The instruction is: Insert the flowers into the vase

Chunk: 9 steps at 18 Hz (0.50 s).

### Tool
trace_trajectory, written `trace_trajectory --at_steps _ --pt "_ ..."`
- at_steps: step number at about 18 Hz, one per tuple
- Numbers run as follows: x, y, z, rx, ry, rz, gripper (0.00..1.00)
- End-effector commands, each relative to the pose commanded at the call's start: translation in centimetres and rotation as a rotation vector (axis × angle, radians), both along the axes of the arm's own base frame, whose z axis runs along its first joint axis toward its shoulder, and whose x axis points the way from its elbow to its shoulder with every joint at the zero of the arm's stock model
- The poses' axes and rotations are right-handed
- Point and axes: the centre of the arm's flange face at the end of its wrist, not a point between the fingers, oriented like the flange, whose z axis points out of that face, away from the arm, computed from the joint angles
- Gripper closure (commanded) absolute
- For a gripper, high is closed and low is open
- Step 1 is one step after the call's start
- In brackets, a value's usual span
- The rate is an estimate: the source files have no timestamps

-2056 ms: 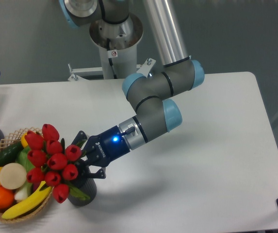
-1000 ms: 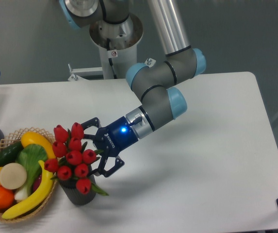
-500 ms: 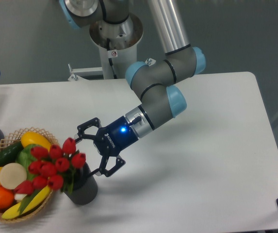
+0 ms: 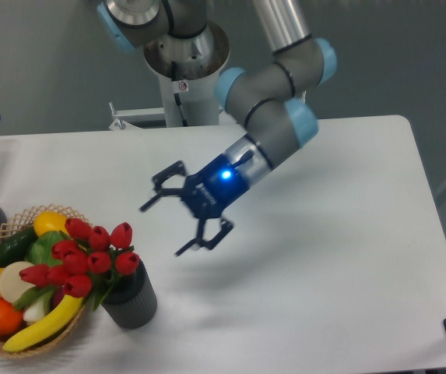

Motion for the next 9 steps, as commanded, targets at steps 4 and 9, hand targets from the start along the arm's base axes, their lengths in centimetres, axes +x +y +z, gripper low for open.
trace_trajectory --at_steps 4,9 --pt "-3.7 -1.2 2.8 -0.065 0.091 0.074 0.0" --pt "-7.7 -2.9 4.1 -0.342 0.299 0.193 0.0"
